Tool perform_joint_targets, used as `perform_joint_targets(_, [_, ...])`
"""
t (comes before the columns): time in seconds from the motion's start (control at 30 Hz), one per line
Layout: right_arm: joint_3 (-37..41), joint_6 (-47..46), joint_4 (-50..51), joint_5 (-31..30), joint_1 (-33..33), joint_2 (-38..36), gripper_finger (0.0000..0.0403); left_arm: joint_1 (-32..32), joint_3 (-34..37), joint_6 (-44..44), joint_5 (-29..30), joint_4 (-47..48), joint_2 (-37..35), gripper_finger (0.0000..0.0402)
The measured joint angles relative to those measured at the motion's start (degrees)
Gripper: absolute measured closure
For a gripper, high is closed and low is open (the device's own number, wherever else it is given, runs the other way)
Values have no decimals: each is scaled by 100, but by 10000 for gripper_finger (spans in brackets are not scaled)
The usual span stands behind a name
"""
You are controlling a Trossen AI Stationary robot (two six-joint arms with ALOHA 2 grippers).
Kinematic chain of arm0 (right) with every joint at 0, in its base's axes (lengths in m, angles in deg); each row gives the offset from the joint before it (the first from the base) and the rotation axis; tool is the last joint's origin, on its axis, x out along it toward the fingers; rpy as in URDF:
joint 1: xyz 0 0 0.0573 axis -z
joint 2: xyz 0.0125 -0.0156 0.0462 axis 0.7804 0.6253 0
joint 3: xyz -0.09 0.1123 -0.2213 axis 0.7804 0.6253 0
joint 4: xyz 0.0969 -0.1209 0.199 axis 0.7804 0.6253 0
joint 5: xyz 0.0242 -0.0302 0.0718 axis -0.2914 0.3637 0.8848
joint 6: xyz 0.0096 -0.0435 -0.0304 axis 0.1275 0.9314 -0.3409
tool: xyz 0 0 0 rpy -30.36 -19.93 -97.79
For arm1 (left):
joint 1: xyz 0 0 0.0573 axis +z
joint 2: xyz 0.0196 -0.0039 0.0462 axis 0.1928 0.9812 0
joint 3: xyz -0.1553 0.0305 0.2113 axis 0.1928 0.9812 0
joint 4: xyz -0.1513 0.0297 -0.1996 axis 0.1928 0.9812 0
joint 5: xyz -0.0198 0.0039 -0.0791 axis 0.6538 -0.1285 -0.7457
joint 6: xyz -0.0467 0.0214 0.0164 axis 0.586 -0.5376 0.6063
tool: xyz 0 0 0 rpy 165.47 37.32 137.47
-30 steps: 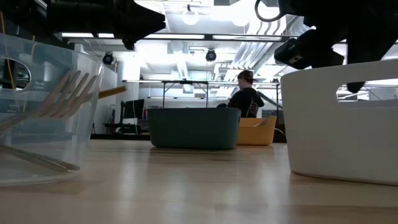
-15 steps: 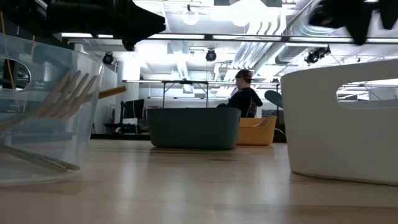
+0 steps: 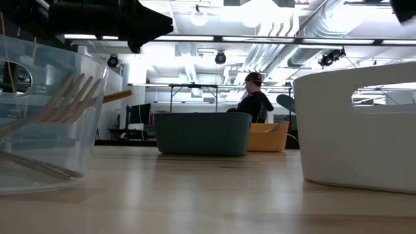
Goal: Sort silverware by color (type)
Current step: Put the blue-black fork into the white bin
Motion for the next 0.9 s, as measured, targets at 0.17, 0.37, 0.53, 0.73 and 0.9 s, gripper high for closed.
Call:
perform_joint_targets(0.17, [1184, -1609, -1256, 627, -53, -456, 247, 0, 0, 1, 0, 0, 0, 286])
perform_joint_targets(0.37, [2248, -2247, -2641, 1212, -47, -561, 247, 0, 0, -2, 0, 0, 0, 286])
perform_joint_targets(0.53, [2668, -2684, -3389, 1220, -47, -561, 247, 0, 0, -4, 0, 0, 0, 286])
perform_joint_targets(0.73, [2884, -3118, -3595, 1128, -47, -556, 247, 0, 0, -9, 0, 0, 0, 286])
perform_joint_targets(0.9, [3044, -3409, -3607, 1037, -51, -543, 247, 0, 0, -12, 0, 0, 0, 286])
